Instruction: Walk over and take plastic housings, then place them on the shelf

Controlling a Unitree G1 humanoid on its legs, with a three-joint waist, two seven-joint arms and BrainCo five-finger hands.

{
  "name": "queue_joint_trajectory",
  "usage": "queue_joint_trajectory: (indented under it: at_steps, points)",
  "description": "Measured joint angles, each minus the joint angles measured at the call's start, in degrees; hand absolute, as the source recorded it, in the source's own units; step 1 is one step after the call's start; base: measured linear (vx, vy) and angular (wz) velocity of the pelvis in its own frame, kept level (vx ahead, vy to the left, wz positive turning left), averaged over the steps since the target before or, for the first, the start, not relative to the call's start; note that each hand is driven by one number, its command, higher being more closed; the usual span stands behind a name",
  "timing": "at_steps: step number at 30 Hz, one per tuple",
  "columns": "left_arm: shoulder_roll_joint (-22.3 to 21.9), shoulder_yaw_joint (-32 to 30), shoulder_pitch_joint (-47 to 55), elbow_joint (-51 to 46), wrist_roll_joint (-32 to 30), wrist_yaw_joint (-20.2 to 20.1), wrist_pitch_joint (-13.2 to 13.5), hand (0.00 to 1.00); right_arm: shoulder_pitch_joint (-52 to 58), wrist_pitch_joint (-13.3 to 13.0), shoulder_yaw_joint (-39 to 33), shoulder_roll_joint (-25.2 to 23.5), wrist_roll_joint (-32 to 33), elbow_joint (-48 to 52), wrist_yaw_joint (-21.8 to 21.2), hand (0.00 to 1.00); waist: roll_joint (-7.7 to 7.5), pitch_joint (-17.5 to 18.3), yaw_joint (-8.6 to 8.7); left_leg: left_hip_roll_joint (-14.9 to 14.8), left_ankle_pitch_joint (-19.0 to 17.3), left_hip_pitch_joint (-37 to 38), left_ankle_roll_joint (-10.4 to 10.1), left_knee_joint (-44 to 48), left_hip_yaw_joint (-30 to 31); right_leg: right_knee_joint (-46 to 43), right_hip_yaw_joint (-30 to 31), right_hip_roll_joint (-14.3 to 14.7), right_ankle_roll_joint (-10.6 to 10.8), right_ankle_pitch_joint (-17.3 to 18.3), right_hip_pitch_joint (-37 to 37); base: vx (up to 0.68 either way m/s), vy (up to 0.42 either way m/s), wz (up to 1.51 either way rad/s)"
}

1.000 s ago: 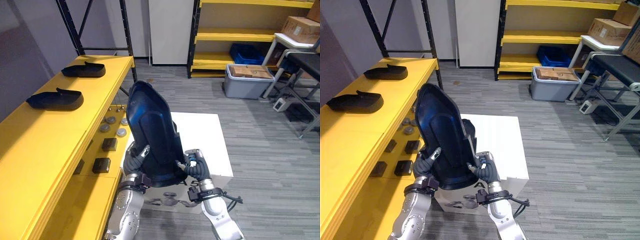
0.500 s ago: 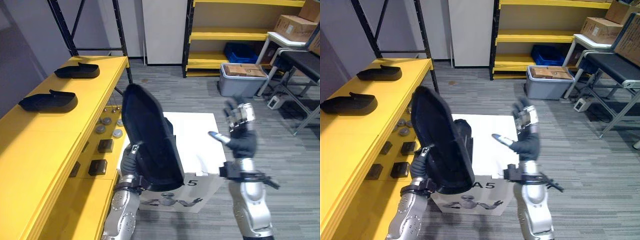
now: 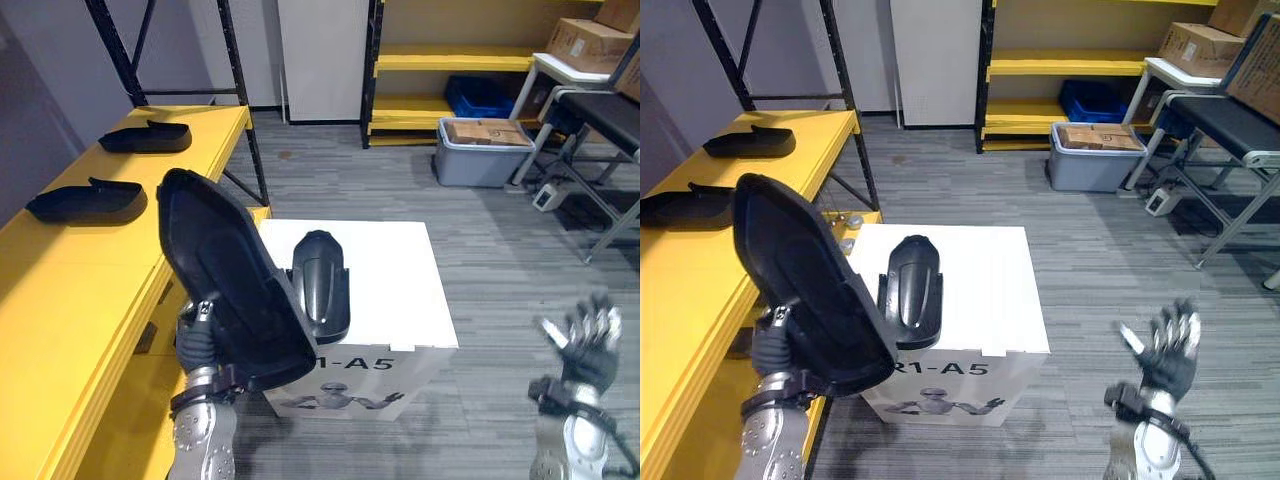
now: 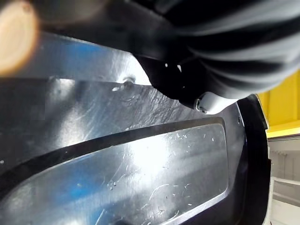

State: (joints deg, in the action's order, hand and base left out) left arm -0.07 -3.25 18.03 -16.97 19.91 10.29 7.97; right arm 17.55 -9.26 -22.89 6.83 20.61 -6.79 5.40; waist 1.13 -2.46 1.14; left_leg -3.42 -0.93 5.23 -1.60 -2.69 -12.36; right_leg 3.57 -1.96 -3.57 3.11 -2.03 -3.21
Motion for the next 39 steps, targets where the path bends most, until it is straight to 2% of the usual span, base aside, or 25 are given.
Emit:
queue_joint_trajectory:
  at_steps: [5, 7, 9, 11, 16, 19, 22, 24, 25, 26, 28, 29, 30, 31, 32, 33, 34, 35, 36, 37, 39]
  points:
    - [-1.73, 0.24, 2.66, -0.03, -0.1, -1.87, 0.25, 1.0, 1.54, 2.46, 2.25, -1.18, -3.14, -15.75, -2.96, 0.0, 0.15, -0.61, -0.56, -0.11, -0.11, 0.59, 0.18, 0.01, 0.2, -0.72, -0.4, -0.34, 0.26, 0.41, -0.88, 0.0, -0.001, 0.03]
    - [-1.99, 0.26, 3.95, -0.04, -1.15, -2.4, 0.26, 1.0, 2.42, 3.43, 5.19, -2.12, -3.44, -21.14, -4.55, 0.0, 0.08, -0.8, -0.92, -0.02, -0.18, 1.05, 0.23, -0.01, 0.79, -2.22, -0.81, -0.71, 0.4, 1.66, -1.05, -0.01, -0.001, 0.15]
    - [-2.08, 0.25, 4.86, -0.03, -1.13, -3.02, 0.25, 1.0, 2.8, 3.9, 7.3, -3.01, -5.06, -24.0, -5.38, 0.0, -0.07, -0.9, -0.94, 0.04, -0.18, 1.3, 0.24, -0.02, 1.53, -3.29, -2.11, -0.93, 0.48, 2.37, -1.22, -0.01, -0.007, 0.21]
    - [-2.6, 0.29, 6.03, -0.02, -1.11, -3.37, 0.24, 1.0, 2.69, 4.81, 10.55, -3.8, -7.47, -28.08, -6.78, 0.0, -0.33, -1.03, -2.31, 0.05, -0.37, 1.99, 0.16, -0.12, 1.67, -4.15, -2.5, -1.05, 0.47, 3.27, -1.92, -0.02, -0.007, 0.12]
    - [-3.97, 0.21, 7.83, -0.02, -1.09, -3.57, 0.22, 1.0, 0.92, 5.88, 12.02, -5.21, -9.02, -32.71, -7.18, 0.0, -0.6, -1.07, -3.73, 0.45, -0.28, 1.85, 0.22, -0.12, 4.55, -4.98, -5.57, -1.68, 0.77, 4.31, -2.88, -0.01, -0.017, 0.29]
    - [-3.91, 0.55, 8.83, -0.04, -1.11, -3.78, 0.2, 1.0, -0.58, 5.92, 13.81, -5.25, -9.47, -34.58, -7.09, 0.0, -1.06, -1.29, -5.23, 0.7, 0.06, 1.49, 0.2, 0.08, 6.96, -5.24, -8.5, -2.11, 0.98, 4.54, -3.77, 0.01, -0.037, 0.51]
    - [-3.76, 1.73, 8.55, -1.94, -1.1, -3.94, 0.16, 1.0, -2.22, 5.92, 16.56, -5.61, -9.73, -35.98, -6.83, 0.0, -2.27, -2.29, -5.91, 1.82, 0.62, -1.43, -0.12, 1.91, 13.05, -8.86, -14.91, -3.68, 1.1, 6.81, -3.45, 0.01, -0.057, 1.08]
    - [-4.01, 2.8, 8.43, -5.41, -1.03, -3.97, 0.17, 1.0, -3.98, 5.91, 18.44, -5.7, -10.69, -37.41, -6.46, 0.0, -3.67, -3.39, -7.06, 3.44, 0.85, -7.07, -0.55, 5.76, 16.92, -13.17, -21.8, -6.1, 1.46, 8.59, -1.77, -0.02, -0.019, 1.62]
    - [-4.08, 2.73, 8.31, -6.16, -0.9, -3.95, 0.18, 1.0, -4.58, 5.9, 18.5, -5.73, -11.14, -37.5, -6.29, 0.0, -3.72, -3.85, -7.34, 2.94, -0.77, -8.38, 0.66, 6.87, 14.54, -13.64, -23.58, -6.59, 1.43, 8.59, -1.79, -0.02, 0.025, 1.52]
    - [-3.97, 2.56, 7.56, -6.95, -0.82, -3.93, 0.28, 1.0, -5.59, 5.91, 18.52, -5.29, -11.95, -37.73, -5.87, 0.0, -3.79, -4.67, -8.0, -0.23, -2.17, -10.84, 1.18, 10.89, 4.77, -14.64, -26.92, -7.65, 1.42, 8.6, -2.08, -0.01, 0.022, 1.39]
    - [-4.11, 2.89, 6.67, -6.89, -0.19, -3.81, 0.39, 1.0, -6.36, 5.91, 18.5, -3.83, -12.4, -38.26, -5.42, 0.0, -2.74, -4.69, -7.38, -5.39, -2.23, -12.72, 2.23, 16.27, -10.78, -16.27, -33.54, -9.43, 2.08, 9.06, -4.77, 0.06, 0.033, 1.62]
    - [-3.93, 3.21, 6.32, -6.65, 0.15, -3.81, 0.4, 1.0, -6.76, 5.91, 18.53, -3.32, -12.74, -39.06, -5.4, 0.0, -2.44, -4.76, -7.51, -4.72, -2.34, -12.49, 2.82, 16.57, -12.69, -17.22, -35.09, -10.61, 2.24, 9.2, -5.4, 0.15, 0.154, 1.47]
    - [-3.77, 3.73, 6.24, -6.59, 0.27, -3.74, 0.56, 1.0, -7.66, 5.92, 18.48, -2.82, -13.55, -40.66, -5.42, 0.0, -2.59, -4.91, -7.22, -2.56, -2.1, -12.35, 4.72, 15.21, -15.97, -18.3, -38.41, -12.37, 2.28, 9.26, -6.69, 0.18, 0.238, 1.42]
    - [-3.44, 3.61, 5.94, -6.37, 0.25, -3.78, 0.68, 1.0, -8.75, 6.01, 18.47, -2.83, -14.37, -42.66, -5.4, 0.0, -3.51, -4.73, -6.03, -0.55, -3.91, -11.51, 5.28, 12.38, -17.82, -17.84, -41.51, -14.04, 2.38, 9.22, -8.01, 0.19, 0.247, 1.42]
    - [-3.28, 3.55, 5.57, -5.87, 0.27, -3.76, 0.73, 1.0, -9.16, 6.07, 18.49, -2.85, -14.42, -43.37, -5.4, 0.0, -3.72, -4.8, -5.91, -0.52, -4.82, -10.79, 4.7, 12.15, -20.53, -16.93, -42.66, -14.53, 2.39, 8.65, -8.74, 0.24, 0.199, 1.34]
    - [-3.08, 3.55, 4.75, -4.71, 0.26, -3.76, 0.82, 1.0, -9.66, 6.19, 18.5, -2.64, -14.45, -43.86, -5.42, 0.0, -3.39, -5.16, -5.37, -0.47, -4.52, -10.29, 4.97, 12.08, -22.87, -16.28, -44.56, -14.93, 2.6, 7.79, -10.01, 0.21, 0.166, 1.15]
    - [-3.23, 3.56, 3.71, -2.91, 0.27, -3.74, 0.82, 1.0, -10.81, 6.42, 18.5, -2.49, -14.44, -44.82, -5.36, 0.0, -2.84, -5.93, -4.78, 1.02, -3.08, -10.0, 6.66, 11.46, -20.59, -15.95, -44.97, -15.17, 3.57, 8.5, -11.21, 0.19, 0.188, 1.29]
    - [-3.05, 3.7, 2.72, -0.99, 0.23, -3.75, 0.76, 1.0, -11.47, 6.56, 18.52, -2.5, -14.44, -44.85, -5.39, 0.0, -2.53, -6.12, -4.62, 2.16, -2.74, -9.88, 7.38, 10.46, -18.82, -14.19, -44.93, -14.14, 3.75, 8.56, -11.53, 0.07, 0.14, 1.01]
    - [-2.97, 3.64, 2.47, -0.3, 0.2, -3.76, 0.76, 1.0, -11.79, 6.66, 18.52, -2.56, -14.44, -44.84, -5.4, 0.0, -2.52, -6.15, -4.66, 2.55, -2.62, -9.81, 7.63, 10.08, -18.13, -13.37, -45.11, -13.44, 3.71, 8.53, -11.44, 0.03, 0.104, 0.81]
    - [-2.39, 3.53, 2.27, 1.13, 0.16, -3.75, 0.74, 1.0, -12.66, 6.79, 18.45, -2.52, -14.52, -44.82, -5.37, 0.0, -2.61, -6.22, -4.7, 3.33, -2.69, -9.53, 7.94, 9.82, -16.72, -12.26, -46.1, -12.29, 2.7, 7.86, -10.68, 0.02, 0.055, 0.49]
    - [-2.06, 3.48, 2.89, 2.08, 0.07, -3.76, 0.5, 1.0, -13.45, 6.89, 18.44, -1.93, -15.2, -44.81, -5.34, 0.0, -2.35, -6.25, -4.77, 3.84, -2.95, -8.67, 8.19, 9.75, -16.33, -16.19, -46.59, -13.73, 2.98, 7.29, -10.37, 0.04, 0.068, 0.25]
